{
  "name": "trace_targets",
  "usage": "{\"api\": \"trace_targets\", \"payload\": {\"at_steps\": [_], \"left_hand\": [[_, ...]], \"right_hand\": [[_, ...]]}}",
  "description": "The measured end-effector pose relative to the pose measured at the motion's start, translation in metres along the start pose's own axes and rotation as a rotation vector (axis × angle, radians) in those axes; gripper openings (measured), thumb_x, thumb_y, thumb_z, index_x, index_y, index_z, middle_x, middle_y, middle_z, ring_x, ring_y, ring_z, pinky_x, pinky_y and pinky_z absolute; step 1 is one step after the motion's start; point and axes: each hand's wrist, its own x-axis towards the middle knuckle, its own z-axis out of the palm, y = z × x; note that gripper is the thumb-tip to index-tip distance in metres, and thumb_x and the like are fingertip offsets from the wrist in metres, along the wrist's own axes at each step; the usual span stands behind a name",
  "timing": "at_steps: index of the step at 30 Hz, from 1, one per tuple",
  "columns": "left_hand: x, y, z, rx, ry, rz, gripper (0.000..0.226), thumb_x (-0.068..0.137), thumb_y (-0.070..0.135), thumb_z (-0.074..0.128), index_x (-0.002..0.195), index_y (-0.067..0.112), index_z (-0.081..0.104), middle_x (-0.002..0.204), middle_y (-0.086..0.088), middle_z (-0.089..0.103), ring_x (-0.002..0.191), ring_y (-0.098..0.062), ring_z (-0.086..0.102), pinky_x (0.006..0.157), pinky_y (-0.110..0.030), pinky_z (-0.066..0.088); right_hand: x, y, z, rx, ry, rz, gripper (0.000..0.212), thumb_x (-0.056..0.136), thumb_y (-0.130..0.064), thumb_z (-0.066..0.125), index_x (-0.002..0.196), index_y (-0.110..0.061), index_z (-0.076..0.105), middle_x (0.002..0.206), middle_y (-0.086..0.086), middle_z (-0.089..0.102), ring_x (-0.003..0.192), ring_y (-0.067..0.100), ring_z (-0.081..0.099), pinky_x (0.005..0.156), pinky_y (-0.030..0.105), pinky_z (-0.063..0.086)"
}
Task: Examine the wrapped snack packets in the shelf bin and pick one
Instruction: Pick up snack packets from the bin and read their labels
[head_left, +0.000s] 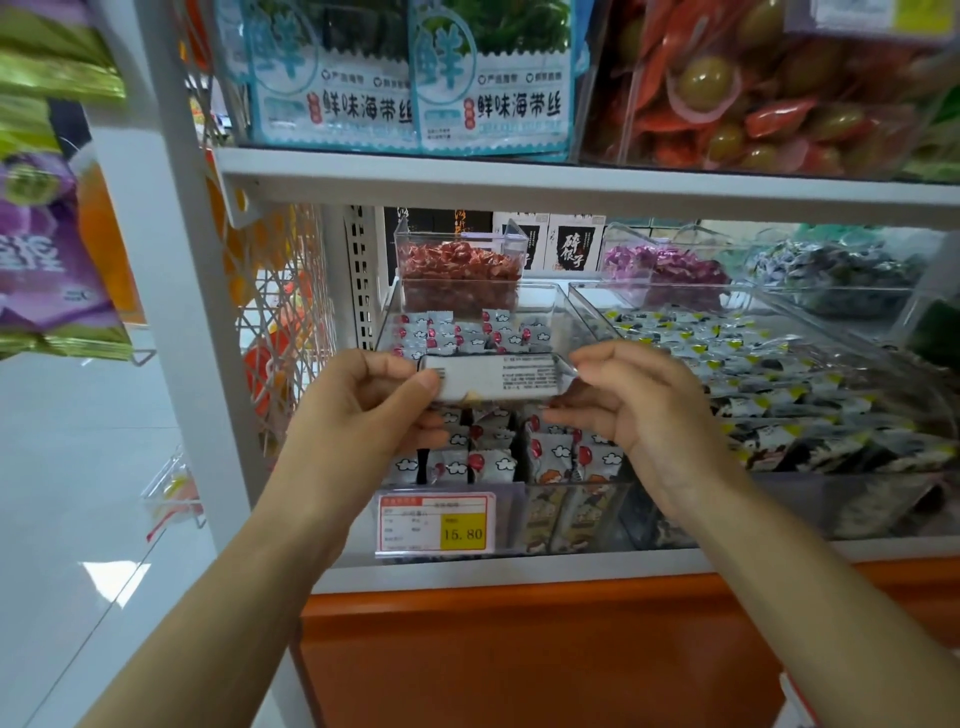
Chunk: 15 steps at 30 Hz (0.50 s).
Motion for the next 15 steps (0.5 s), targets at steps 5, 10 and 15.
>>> {"api": "trace_targets", "payload": {"at_steps": [5,10,15], "left_hand": [[-0.004,-0.003,0.003,0.053,-0.066,0.032,0.029,0.088,0.016,0.058,0.117,0.015,0.058,0.095,-0.005,0.071,0.082,-0.017,0.070,0.069,-0.020,0.056],[-0.006,-0.002,0.005,0.222,-0.086,0.100,0.038,0.086,0.016,0.061,0.122,0.028,0.058,0.104,-0.005,0.064,0.084,-0.013,0.069,0.069,-0.017,0.055],[-0.009,-0.002,0.014,0.216,-0.067,0.060,0.018,0.085,0.025,0.063,0.102,0.026,0.066,0.090,-0.001,0.067,0.069,-0.012,0.070,0.068,-0.027,0.059]], "right_hand": [[-0.003,0.000,0.004,-0.188,0.018,-0.123,0.010,0.087,-0.014,0.062,0.084,-0.015,0.071,0.084,0.006,0.071,0.076,0.020,0.071,0.065,0.031,0.060],[-0.002,0.002,0.003,-0.324,0.116,-0.182,0.017,0.087,-0.015,0.062,0.071,-0.011,0.068,0.073,0.013,0.066,0.070,0.026,0.065,0.065,0.042,0.058],[-0.002,0.003,0.005,-0.411,0.174,-0.236,0.018,0.087,-0.018,0.062,0.071,-0.013,0.068,0.068,0.008,0.066,0.065,0.020,0.061,0.062,0.035,0.052]]}}
